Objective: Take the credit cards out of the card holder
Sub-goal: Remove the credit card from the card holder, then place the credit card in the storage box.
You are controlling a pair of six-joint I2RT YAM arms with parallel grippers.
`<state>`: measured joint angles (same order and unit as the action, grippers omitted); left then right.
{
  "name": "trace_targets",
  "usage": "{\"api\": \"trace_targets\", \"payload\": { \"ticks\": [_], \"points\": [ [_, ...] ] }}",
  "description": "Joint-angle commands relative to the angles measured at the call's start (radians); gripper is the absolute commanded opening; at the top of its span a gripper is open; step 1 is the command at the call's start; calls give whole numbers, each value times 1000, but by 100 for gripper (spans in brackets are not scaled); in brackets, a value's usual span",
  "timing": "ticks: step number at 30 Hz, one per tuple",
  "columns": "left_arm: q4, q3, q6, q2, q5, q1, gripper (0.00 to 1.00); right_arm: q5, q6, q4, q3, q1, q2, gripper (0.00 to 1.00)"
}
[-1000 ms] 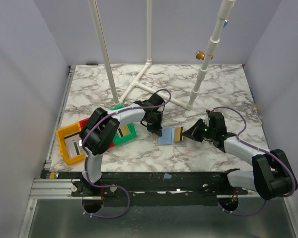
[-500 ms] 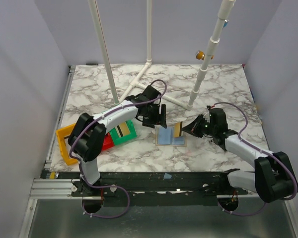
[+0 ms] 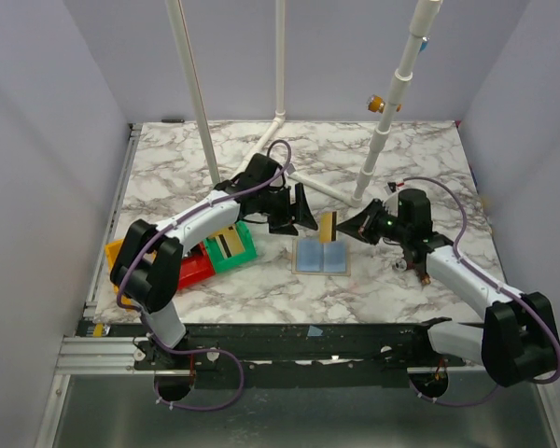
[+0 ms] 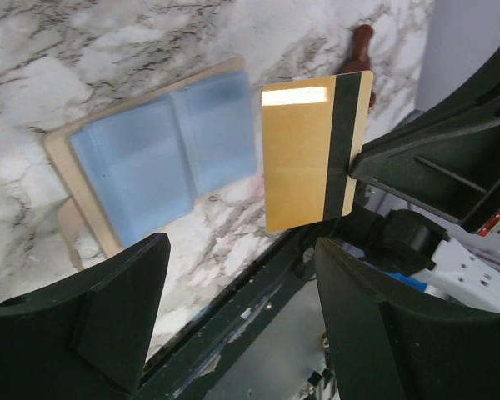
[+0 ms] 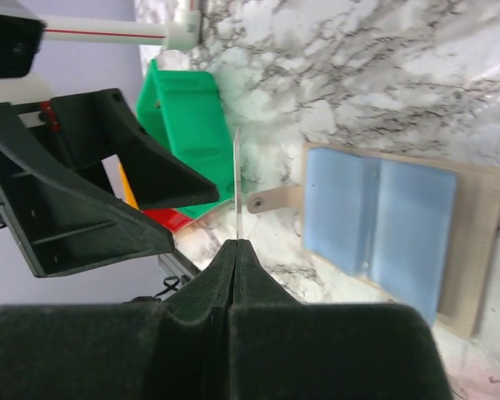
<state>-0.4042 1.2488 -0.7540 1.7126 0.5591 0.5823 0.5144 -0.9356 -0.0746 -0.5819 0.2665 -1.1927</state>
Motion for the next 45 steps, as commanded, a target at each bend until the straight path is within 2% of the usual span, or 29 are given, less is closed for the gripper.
{"api": "trace_targets", "payload": {
  "ticks": [1, 10, 17, 21, 26, 32, 35, 37, 40, 41, 43, 45],
  "points": [
    [116, -15, -65, -59, 157, -16, 72, 80, -40, -11, -52, -7, 22, 1],
    [237, -46, -155, -84, 267, -31, 72, 178, -128, -94, -96, -6, 9, 1],
    [305, -66, -206, -98, 302, -34, 70, 215, -175, -138, -108, -6, 13, 1],
    [333, -70, -228, -102, 319, -35, 63, 230, -188, -152, -110, -6, 11, 1],
    [377, -77, -257, -90, 348, -35, 42, 240, -200, -169, -101, -6, 7, 1],
    [400, -87, -281, -88, 365, -35, 2, 242, -195, -169, -96, -6, 4, 1],
    [400, -88, -280, -91, 364, -35, 0, 237, -186, -158, -96, -6, 4, 2],
    [399, -90, -280, -93, 363, -35, 0, 232, -177, -145, -98, -7, 6, 19],
    [399, -92, -277, -94, 360, -35, 0, 196, -151, -99, -104, -6, 21, 70],
    [399, -92, -274, -97, 357, -35, 0, 178, -136, -71, -112, -6, 25, 83],
    [381, -92, -259, -102, 344, -35, 0, 136, -102, -9, -129, -6, 35, 96],
    [343, -89, -230, -110, 323, -35, 0, 93, -67, 51, -144, -6, 40, 100]
  ]
}}
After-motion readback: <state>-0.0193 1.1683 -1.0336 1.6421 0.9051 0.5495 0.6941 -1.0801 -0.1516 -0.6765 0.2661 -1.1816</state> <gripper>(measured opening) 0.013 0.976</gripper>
